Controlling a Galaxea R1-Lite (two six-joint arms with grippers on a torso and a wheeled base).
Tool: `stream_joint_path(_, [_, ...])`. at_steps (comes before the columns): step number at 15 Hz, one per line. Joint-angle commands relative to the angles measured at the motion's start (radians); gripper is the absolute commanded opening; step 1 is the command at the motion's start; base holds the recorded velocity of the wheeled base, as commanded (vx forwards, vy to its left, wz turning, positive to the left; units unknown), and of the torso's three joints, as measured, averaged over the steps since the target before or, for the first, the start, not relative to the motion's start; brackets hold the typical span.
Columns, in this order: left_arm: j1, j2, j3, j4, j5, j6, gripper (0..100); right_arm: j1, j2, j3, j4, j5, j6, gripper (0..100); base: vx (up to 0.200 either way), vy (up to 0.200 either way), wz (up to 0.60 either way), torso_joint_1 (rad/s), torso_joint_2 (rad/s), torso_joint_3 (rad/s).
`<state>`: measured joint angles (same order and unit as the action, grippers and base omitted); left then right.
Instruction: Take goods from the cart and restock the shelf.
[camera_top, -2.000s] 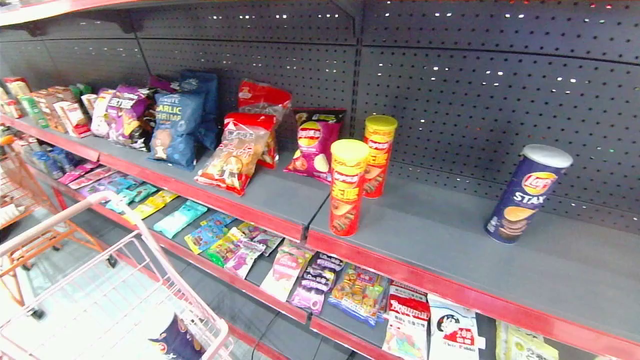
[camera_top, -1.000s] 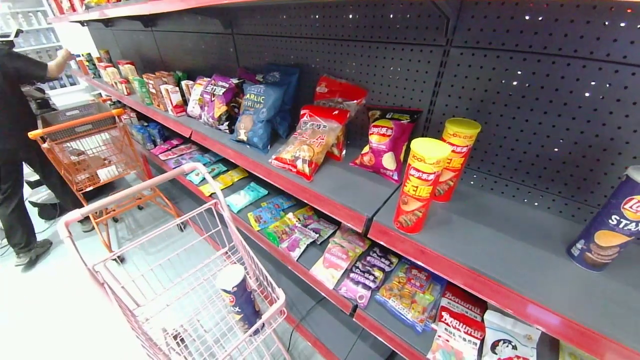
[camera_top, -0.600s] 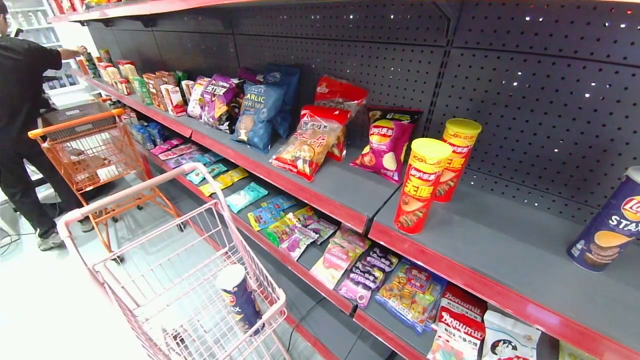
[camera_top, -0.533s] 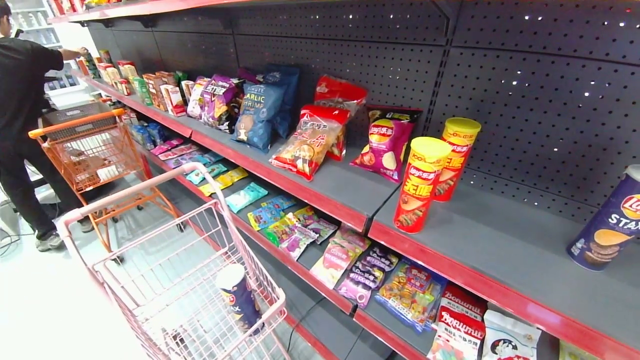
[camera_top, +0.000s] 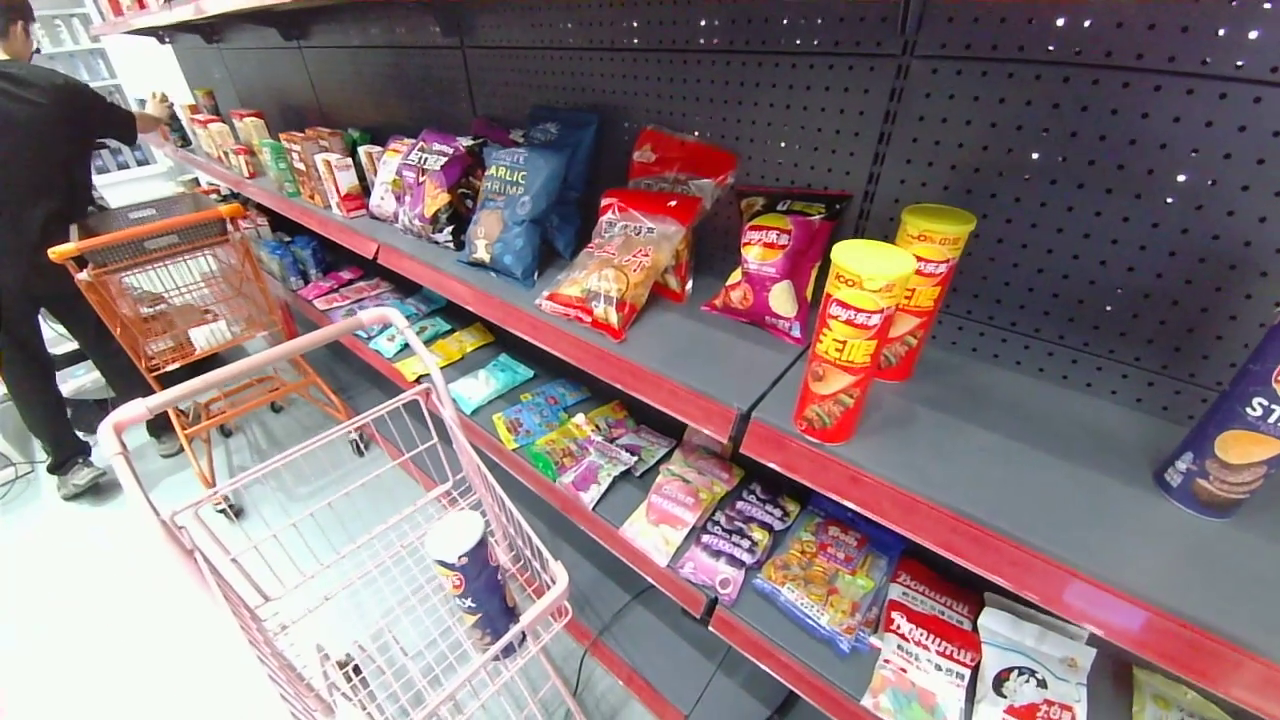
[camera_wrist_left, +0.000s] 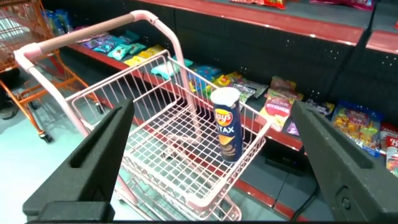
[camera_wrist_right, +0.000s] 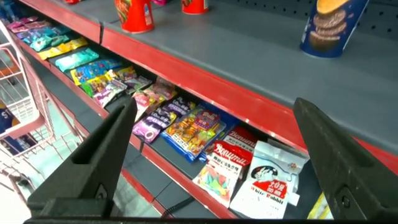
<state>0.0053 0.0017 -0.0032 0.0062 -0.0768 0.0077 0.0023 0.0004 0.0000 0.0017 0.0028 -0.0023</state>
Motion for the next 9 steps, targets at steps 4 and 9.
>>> stream_joint_path(4, [0.001, 0.001, 0.0, 0.0, 0.0, 0.0, 100, 0.001, 0.0, 0.0, 0.0, 0.0, -0.001, 100, 0.0, 0.0, 0.0, -0.141, 0.35, 0.194])
stream_joint_path(9, [0.001, 0.001, 0.0, 0.0, 0.0, 0.0, 100, 0.001, 0.0, 0.0, 0.0, 0.0, -0.001, 100, 0.0, 0.0, 0.0, -0.147, 0.37, 0.219])
